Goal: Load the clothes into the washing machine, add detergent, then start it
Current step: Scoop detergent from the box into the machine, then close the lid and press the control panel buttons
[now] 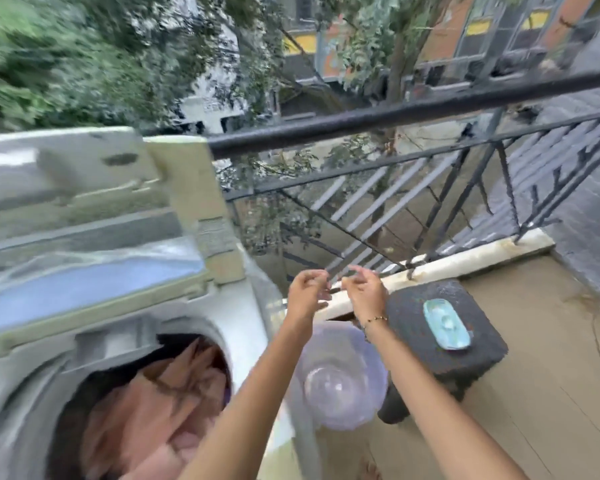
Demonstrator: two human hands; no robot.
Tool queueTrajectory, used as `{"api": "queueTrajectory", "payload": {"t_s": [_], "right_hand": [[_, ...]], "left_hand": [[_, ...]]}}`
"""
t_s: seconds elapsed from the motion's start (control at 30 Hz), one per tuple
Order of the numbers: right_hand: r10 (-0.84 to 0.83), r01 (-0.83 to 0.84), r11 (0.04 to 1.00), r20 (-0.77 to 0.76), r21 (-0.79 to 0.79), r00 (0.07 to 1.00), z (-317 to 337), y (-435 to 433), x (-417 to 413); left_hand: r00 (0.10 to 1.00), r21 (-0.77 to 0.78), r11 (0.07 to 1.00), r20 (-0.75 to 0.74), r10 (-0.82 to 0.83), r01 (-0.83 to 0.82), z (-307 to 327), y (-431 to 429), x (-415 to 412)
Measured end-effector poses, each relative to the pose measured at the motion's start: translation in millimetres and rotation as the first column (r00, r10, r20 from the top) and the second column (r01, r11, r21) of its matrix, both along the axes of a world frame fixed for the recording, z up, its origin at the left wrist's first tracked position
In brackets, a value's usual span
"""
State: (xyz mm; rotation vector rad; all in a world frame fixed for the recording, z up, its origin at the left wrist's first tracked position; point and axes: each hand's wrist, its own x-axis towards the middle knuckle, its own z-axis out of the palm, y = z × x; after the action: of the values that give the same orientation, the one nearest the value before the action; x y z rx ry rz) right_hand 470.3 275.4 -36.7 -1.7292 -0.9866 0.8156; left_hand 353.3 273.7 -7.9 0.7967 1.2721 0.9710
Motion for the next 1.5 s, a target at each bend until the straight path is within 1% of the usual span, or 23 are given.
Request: {"api": "queueTrajectory", "payload": {"t_s": [0.07,0.17,0.3,0.4,0.47,0.57,0.63,0.67,0.73,0.9,1.0,1.1,1.33,1.5], "right_hand": [[0.078,-0.08,0.996,0.04,0.038,0.996,10.5,-9.9,-53.1],[0.181,-0.186,0.98,0.062,0.07,0.981,21.5,-23.7,-125.5],[0.285,-0.287,0.958,0.067,0.02,0.956,25.6,-38.6,-212.8],[0.363,-0.365,0.931,0.072,0.017,0.929,23.2,-46.2,-262.8],[0.396,-0.395,0.918,0.054,-0.017,0.917,20.0,-50.4,-289.3],[0.418,-0.412,0.908,0.071,-0.079,0.906,14.1,-56.2,-320.2],[0.43,-0.42,0.902,0.104,-0.106,0.897,8.9,-57.6,-332.1],[0.431,-0.418,0.9,0.119,-0.12,0.894,6.0,-57.8,-336.3],[0.429,-0.41,0.9,0.133,-0.148,0.893,0.1,-57.9,-341.4],[0.426,-0.402,0.899,0.129,-0.177,0.896,-10.1,-57.1,-347.6],[0.414,-0.388,0.905,0.147,-0.174,0.898,-13.5,-54.8,-349.3],[0.4,-0.379,0.912,0.14,-0.154,0.906,-15.9,-52.5,-349.1],[0.364,-0.353,0.93,0.128,-0.099,0.923,-16.9,-42.9,-349.9],[0.346,-0.337,0.937,0.112,-0.092,0.931,-15.5,-34.5,-353.5]], "left_hand": [[0.999,0.031,0.999,-0.011,0.044,-0.043,10.9,-13.7,-55.6],[0.993,0.027,0.993,-0.025,0.115,-0.114,19.2,-33.3,-134.2],[0.965,0.016,0.966,-0.027,0.26,-0.26,15.3,-61.9,-231.3],[0.926,0.032,0.933,-0.118,0.359,-0.357,7.9,-77.0,-291.6],[0.896,0.058,0.912,-0.174,0.409,-0.406,0.7,-83.9,-324.7],[0.85,0.062,0.893,-0.285,0.443,-0.445,-15.5,-96.9,-365.8],[0.804,0.066,0.885,-0.39,0.448,-0.461,-28.1,-102.4,-385.1],[0.78,0.069,0.885,-0.445,0.44,-0.46,-33.9,-104.5,-393.2],[0.754,0.082,0.892,-0.502,0.423,-0.445,-43.4,-106.6,-404.3],[0.766,0.118,0.921,-0.522,0.376,-0.371,-58.9,-105.6,-415.3],[0.754,0.149,0.924,-0.54,0.375,-0.353,-61.5,-103.6,-415.7],[0.735,0.173,0.913,-0.546,0.401,-0.369,-64.1,-104.6,-415.8],[0.704,0.173,0.884,-0.547,0.453,-0.434,-59.8,-96.9,-413.8],[0.682,0.179,0.857,-0.537,0.497,-0.483,-56.4,-86.1,-412.3]]}}
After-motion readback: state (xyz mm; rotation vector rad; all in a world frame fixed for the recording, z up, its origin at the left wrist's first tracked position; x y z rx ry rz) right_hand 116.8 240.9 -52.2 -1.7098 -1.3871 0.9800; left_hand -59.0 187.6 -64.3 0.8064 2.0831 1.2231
